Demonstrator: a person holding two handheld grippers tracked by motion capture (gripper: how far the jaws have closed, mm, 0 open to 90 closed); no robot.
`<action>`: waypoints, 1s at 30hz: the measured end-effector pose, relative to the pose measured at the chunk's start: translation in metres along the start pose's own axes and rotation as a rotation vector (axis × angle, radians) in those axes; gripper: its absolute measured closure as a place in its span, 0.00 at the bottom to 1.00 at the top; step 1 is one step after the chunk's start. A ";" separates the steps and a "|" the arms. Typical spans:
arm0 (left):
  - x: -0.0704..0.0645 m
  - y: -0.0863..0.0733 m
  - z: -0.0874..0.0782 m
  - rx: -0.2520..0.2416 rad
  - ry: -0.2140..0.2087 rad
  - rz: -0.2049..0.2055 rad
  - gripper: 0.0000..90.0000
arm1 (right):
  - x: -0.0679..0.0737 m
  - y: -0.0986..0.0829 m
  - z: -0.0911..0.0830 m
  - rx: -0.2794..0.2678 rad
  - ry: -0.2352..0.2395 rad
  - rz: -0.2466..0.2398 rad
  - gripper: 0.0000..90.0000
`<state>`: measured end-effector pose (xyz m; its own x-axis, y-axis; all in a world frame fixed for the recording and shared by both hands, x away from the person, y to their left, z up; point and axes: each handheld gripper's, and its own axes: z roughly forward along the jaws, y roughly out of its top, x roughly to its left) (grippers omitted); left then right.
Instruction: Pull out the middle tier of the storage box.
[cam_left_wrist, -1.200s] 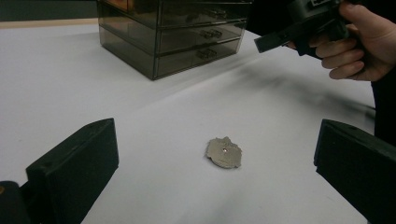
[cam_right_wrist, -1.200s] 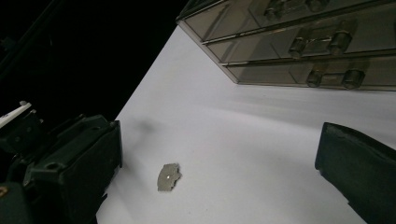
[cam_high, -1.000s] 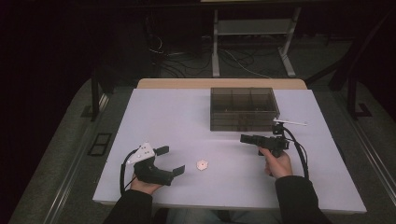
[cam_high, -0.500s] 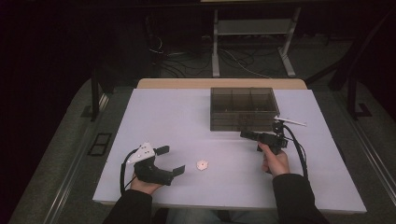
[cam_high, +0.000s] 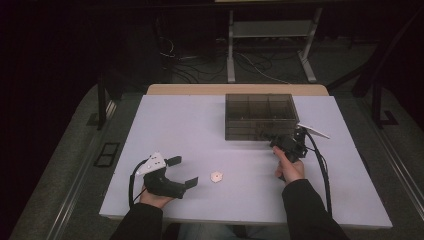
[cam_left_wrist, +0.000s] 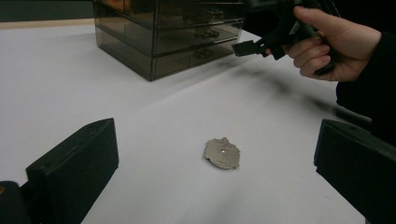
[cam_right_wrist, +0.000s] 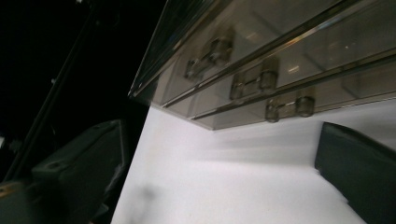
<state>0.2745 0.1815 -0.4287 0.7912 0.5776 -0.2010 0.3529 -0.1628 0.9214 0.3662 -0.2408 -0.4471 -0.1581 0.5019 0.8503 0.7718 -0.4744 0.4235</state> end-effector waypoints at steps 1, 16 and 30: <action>0.000 0.000 0.000 0.000 0.000 -0.001 0.00 | -0.001 0.001 0.000 -0.013 -0.008 0.022 0.19; 0.000 0.000 0.000 0.002 -0.003 -0.001 0.00 | -0.009 0.007 0.002 -0.062 -0.002 0.072 0.36; 0.001 0.000 0.001 0.002 -0.005 -0.001 0.00 | -0.017 0.008 0.007 -0.050 -0.008 0.086 0.49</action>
<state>0.2755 0.1811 -0.4290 0.7932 0.5739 -0.2037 0.3549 -0.1638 0.9204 0.3788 -0.2483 -0.4606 -0.0879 0.4632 0.8819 0.7502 -0.5517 0.3645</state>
